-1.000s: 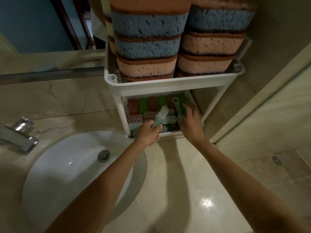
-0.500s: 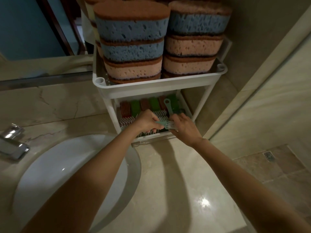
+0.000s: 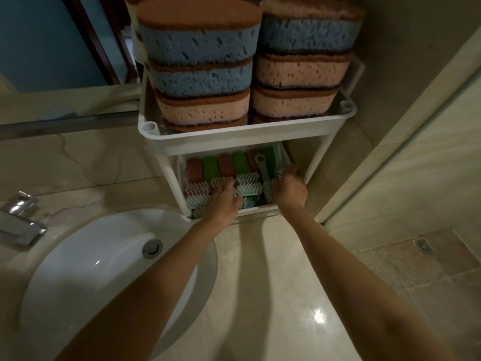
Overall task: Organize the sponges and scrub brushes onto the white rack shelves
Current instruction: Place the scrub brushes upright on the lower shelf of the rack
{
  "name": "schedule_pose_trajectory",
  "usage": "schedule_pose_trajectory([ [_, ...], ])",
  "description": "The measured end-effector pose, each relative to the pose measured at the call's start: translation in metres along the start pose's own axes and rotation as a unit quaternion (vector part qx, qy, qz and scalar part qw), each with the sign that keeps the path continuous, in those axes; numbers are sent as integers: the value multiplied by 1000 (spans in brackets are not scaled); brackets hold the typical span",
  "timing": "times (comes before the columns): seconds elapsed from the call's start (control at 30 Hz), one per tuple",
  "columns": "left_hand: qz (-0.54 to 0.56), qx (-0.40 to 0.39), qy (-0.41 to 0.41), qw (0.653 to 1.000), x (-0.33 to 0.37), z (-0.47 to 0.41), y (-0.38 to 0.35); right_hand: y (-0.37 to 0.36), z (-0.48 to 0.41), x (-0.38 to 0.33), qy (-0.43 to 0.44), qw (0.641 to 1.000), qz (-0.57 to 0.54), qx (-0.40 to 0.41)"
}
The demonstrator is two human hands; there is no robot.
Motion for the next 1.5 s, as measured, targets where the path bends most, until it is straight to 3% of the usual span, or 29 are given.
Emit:
schedule_pose_trajectory([
  [0.2, -63, -70, -30, 995, -12, -1, -19, -5, 2, 1, 24, 999, 43, -20],
  [0.4, -115, -47, -72, 990, -3, -3, -18, -10, 0, 3, 32, 997, 48, -50],
  [0.7, -231, -134, -188, 945, 42, -2, -58, -19, 0, 8, 56, 991, 89, -88],
  [0.87, -230, -117, -198, 946, 46, 0, -60, -18, 5, 15, 79, 991, 69, -87],
  [1.13, -237, -122, -201, 943, 41, 5, -64, -16, 5, 15, 89, 983, 133, -91],
  [1.5, -173, -138, -173, 960, 51, 3, -53, -10, 12, 13, 109, 988, 78, -75],
])
Point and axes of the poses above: each hand's wrist, its own z-axis away from the middle knuckle, its own y-axis out of the back of the hand, x = y × z, the point moved 7 cm from there along -z, towards the middle knuckle, and after that the axes turned 9 degrees about x, right-handed, at the moved point
